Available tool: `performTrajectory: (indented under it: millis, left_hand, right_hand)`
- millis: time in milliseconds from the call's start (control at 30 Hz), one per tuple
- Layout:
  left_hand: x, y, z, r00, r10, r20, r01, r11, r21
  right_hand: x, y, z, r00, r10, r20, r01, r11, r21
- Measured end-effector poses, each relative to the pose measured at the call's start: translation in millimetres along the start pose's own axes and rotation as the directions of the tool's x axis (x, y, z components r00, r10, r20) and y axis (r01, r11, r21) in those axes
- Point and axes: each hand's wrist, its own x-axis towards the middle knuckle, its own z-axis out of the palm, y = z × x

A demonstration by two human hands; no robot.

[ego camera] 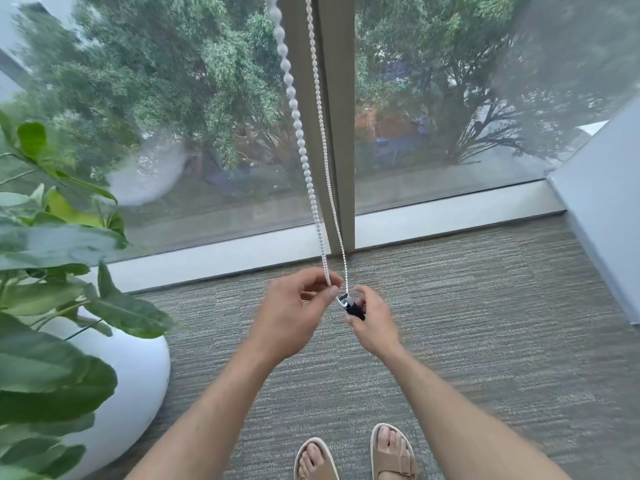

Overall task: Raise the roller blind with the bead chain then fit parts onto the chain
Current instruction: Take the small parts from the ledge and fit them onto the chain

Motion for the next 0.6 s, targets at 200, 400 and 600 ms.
performTrajectory:
  millis: [200,400,600]
  left_hand:
    - [6,-21,10,1.000,0.029,0.011,-0.029,0.998,0.051]
    - [10,-33,16,0.996,0.082,0.039,-0.086,0.990,0.113]
    - [13,-36,16,0.996,0.081,0.038,-0.084,0.991,0.102]
  right_hand:
    - [33,29,28,0.996,0.085,-0.033,-0.081,0.991,0.103]
    - [64,33,45,0.997,0.057,-0.054,-0.057,0.998,-0.002]
    - [69,31,45,0.999,0.033,-0.004,-0.032,0.999,0.019]
